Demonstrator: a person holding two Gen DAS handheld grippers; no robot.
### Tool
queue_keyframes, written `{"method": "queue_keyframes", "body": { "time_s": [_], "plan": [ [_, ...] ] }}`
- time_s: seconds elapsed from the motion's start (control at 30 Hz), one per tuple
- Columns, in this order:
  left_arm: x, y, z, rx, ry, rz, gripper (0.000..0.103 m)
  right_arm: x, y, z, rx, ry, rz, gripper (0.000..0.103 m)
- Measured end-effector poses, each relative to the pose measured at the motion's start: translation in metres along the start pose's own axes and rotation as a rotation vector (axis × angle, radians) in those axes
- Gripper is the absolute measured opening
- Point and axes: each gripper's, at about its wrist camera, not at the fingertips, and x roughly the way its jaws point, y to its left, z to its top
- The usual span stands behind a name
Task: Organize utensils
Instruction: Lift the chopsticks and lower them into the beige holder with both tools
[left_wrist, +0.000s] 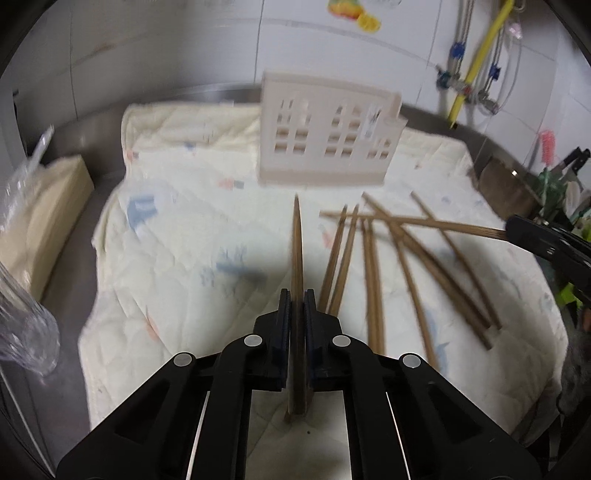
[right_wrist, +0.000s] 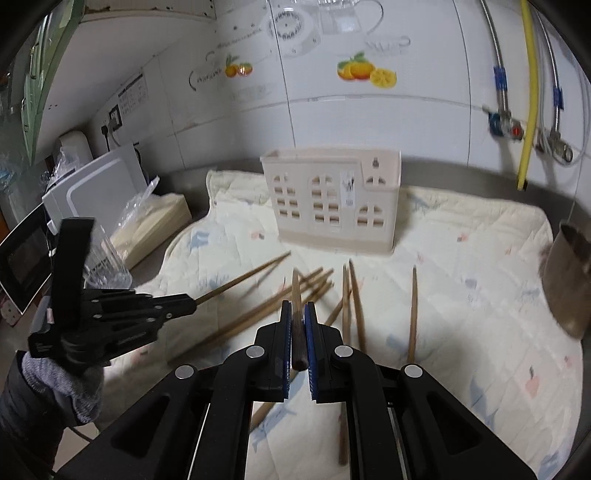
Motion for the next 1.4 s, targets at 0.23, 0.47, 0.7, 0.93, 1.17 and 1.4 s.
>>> {"method": "queue_keyframes", "body": {
  "time_s": [0.23,0.47,0.7,0.93,1.17,1.4],
  "plan": [
    [-0.021,-0.004,0.030,0.011,-0.071,-0.015,0.006,-0.001,-0.006,0.035,-0.023,-0.037,0.000,0.007],
    [-0.033,-0.011,0.068,0.045,-0.109,-0.031,0.005,-0.004,-0.009,0.072,-0.076,-0.049,0.002,0.007],
    [-0.067,-0.027,0.116,0.099,-0.196,-0.042,0.005,-0.030,-0.027,0.119,-0.101,-0.070,-0.001,0.007],
    [-0.103,-0.035,0.168,0.115,-0.315,-0.051,0.005,-0.051,-0.042,0.165,-0.103,-0.150,-0.036,0.007],
    [-0.114,-0.039,0.213,0.095,-0.432,-0.050,0.005,-0.046,-0.048,0.205,-0.089,-0.262,-0.090,0.007],
    [-0.080,-0.023,0.238,0.031,-0.451,-0.007,0.005,-0.019,-0.058,0.236,-0.066,-0.327,-0.134,0.007]
  ]
}}
